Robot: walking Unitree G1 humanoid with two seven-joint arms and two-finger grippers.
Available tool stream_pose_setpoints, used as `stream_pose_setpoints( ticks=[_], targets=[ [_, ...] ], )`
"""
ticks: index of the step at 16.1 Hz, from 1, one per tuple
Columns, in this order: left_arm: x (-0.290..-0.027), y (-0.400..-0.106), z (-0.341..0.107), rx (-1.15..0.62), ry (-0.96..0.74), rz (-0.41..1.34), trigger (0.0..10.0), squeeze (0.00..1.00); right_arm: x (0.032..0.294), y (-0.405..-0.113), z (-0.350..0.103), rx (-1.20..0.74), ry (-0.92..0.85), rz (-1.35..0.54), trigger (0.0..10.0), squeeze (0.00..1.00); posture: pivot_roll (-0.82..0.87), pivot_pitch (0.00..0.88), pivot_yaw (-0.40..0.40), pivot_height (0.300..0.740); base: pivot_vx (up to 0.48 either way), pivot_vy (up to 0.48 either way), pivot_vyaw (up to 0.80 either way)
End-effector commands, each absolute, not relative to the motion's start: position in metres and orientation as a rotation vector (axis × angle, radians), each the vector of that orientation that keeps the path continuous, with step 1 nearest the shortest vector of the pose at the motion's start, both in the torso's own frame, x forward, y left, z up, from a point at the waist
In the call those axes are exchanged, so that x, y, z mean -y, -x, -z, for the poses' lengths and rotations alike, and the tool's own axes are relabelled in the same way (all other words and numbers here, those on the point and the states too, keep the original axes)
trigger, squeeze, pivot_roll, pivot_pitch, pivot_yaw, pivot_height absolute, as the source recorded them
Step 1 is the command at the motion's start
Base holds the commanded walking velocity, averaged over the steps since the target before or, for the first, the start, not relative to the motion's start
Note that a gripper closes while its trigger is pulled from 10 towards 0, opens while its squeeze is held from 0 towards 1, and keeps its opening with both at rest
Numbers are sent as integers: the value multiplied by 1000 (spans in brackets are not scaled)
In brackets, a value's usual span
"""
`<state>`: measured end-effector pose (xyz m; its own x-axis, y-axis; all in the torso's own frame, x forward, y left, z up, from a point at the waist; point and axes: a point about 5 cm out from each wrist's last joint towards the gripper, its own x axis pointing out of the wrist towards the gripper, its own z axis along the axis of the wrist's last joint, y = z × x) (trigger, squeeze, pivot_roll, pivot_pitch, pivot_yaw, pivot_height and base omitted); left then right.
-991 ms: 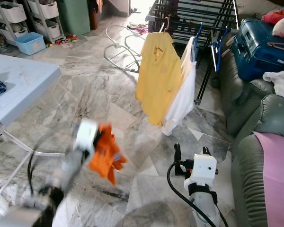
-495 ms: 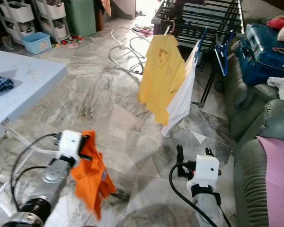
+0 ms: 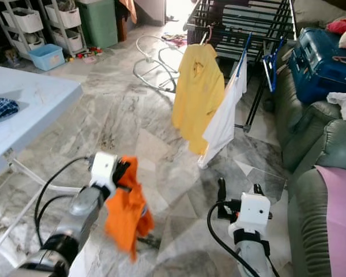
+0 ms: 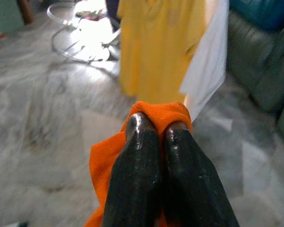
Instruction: Hang hanger
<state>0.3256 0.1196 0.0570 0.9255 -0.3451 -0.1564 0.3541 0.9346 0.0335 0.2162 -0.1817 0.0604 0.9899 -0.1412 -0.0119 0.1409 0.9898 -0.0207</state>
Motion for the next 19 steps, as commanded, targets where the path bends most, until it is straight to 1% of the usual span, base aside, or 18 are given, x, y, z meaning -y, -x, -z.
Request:
stream_pose_setpoints(
  ticks=[1, 5, 9, 19],
  targets=[
    [-113, -333, -68, -119, -50, 373, 10000, 0, 184, -218, -65, 7, 29, 157, 10000, 0, 45, 0, -28, 740, 247, 0, 0],
    [-114, -339, -74, -112, -30, 359, 10000, 0, 183, -218, -65, 4, 32, 150, 10000, 0, 49, 0, -33, 740, 248, 0, -411],
    [-116, -337, -72, -116, -29, 364, 10000, 0, 182, -219, -64, -1, 36, 151, 10000, 0, 53, 1, -30, 740, 380, 0, 0],
    [-109, -336, -70, -131, -28, 397, 10000, 0, 180, -214, -61, -9, 37, 162, 10000, 0, 38, 10, -17, 740, 400, 0, 0]
  ],
)
